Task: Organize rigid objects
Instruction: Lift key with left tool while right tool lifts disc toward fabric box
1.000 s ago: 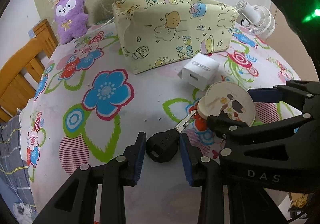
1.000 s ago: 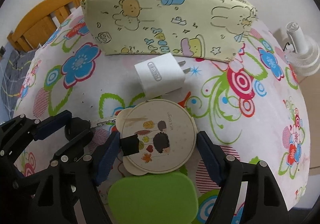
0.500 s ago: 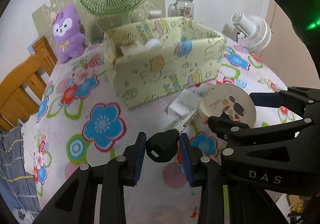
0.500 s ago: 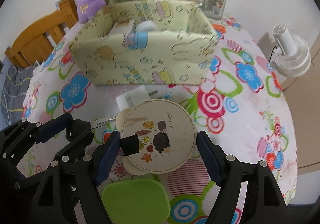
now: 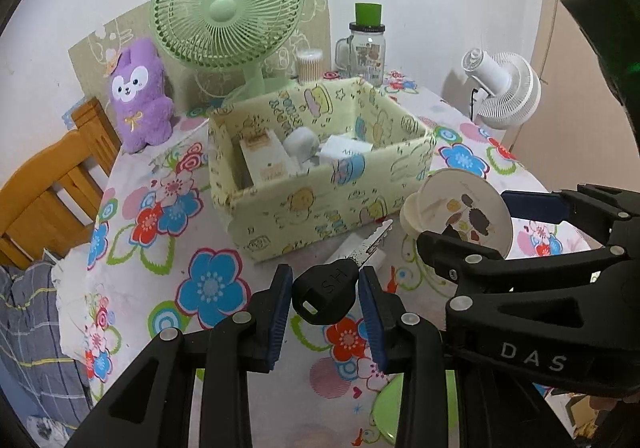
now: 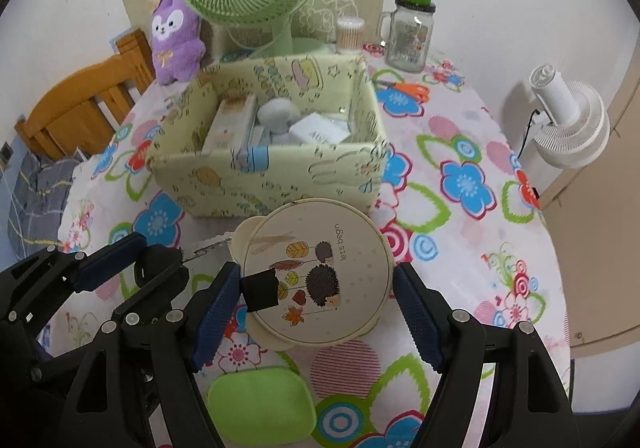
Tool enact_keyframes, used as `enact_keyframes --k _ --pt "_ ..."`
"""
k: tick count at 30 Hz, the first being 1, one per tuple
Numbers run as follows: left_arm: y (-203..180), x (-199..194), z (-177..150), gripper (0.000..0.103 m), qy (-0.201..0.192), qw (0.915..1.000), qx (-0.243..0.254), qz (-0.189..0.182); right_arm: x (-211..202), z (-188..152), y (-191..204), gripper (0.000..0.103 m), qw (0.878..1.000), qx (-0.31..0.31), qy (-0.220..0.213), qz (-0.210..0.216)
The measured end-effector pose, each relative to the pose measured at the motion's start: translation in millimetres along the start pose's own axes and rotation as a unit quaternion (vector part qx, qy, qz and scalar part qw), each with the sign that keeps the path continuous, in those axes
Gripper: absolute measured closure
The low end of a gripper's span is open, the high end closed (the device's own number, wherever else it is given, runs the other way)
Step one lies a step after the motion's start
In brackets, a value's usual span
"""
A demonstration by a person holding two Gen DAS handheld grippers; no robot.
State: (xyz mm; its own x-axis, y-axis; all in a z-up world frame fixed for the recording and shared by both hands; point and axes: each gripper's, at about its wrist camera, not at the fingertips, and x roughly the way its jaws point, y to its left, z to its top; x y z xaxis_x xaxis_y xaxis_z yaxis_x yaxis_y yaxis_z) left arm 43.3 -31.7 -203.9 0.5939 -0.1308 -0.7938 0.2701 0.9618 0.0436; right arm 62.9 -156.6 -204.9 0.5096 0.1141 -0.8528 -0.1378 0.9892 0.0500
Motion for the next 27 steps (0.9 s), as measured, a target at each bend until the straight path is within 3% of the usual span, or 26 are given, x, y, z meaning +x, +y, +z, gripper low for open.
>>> enact_keyframes --k 27 --pt "-8.2 -41.3 57.1 0.069 -0.049 0.9986 -0.007 0.018 -54.5 47.0 -17.6 0.025 0.998 0.011 -0.053 0.007"
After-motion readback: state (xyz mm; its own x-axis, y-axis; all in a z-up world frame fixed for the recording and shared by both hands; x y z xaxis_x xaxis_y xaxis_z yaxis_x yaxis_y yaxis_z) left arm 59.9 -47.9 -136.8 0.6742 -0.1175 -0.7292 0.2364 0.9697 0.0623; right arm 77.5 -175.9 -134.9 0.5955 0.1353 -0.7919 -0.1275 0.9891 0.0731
